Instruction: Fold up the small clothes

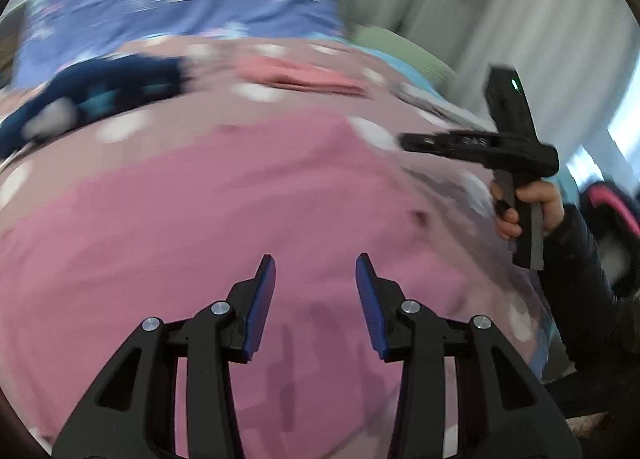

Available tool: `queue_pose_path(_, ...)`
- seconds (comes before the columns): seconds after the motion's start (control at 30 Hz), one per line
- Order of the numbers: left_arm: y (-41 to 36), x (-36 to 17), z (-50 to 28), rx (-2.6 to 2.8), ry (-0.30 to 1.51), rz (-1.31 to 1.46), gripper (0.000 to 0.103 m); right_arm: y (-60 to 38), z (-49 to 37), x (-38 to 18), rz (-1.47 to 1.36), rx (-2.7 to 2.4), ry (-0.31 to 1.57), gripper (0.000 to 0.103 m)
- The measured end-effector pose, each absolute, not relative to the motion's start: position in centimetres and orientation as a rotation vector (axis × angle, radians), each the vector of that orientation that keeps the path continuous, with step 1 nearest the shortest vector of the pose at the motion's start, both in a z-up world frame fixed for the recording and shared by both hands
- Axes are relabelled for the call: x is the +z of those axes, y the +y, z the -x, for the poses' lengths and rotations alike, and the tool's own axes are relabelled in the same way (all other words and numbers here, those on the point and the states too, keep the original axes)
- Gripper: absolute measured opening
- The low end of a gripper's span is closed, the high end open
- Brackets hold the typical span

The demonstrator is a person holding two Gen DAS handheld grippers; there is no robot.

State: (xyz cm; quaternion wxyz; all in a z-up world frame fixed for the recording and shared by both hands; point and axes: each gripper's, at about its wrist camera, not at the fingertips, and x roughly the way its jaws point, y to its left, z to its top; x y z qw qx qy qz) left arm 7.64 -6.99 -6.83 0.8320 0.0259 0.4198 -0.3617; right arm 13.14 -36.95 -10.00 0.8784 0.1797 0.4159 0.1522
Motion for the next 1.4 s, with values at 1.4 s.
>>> queue_pose_path(1.4, -19.3, -10.2, -8.0, -0.472, 0.738, -0.318, 0.004, -34.3, -20.6, -10.7, -0.174, 0.471, 0.867, 0.027)
